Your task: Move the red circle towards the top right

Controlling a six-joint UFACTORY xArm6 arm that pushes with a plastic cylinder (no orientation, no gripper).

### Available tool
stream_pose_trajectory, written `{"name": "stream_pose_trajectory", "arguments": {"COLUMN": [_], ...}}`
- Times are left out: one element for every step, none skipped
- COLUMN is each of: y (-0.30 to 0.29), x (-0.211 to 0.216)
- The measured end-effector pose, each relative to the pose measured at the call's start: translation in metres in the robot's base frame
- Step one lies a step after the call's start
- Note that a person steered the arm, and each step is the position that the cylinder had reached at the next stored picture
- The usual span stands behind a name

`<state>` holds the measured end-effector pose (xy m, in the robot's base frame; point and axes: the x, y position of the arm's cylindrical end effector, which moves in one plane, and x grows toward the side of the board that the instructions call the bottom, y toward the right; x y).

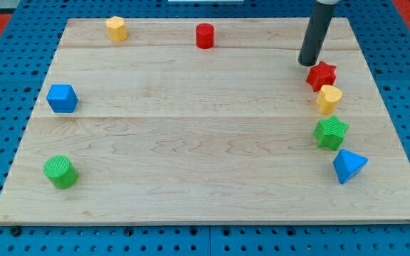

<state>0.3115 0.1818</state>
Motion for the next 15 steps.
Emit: {"name": "stream_pose_trajectory", "arguments": {"y": [-0.039, -0.141, -0.203, -0.281, -0.234, -0.171, -0.102, -0.08, -0.094, -0.085, -0.076, -0.046, -0.084, -0.051, -0.041], "x": [-0.037, -0.038, -0.009, -0.058, -0.082, -0.062, -0.044, -0.05, -0.088, -0.068, -0.036, -0.043, -0.083, -0.093, -0.053]}}
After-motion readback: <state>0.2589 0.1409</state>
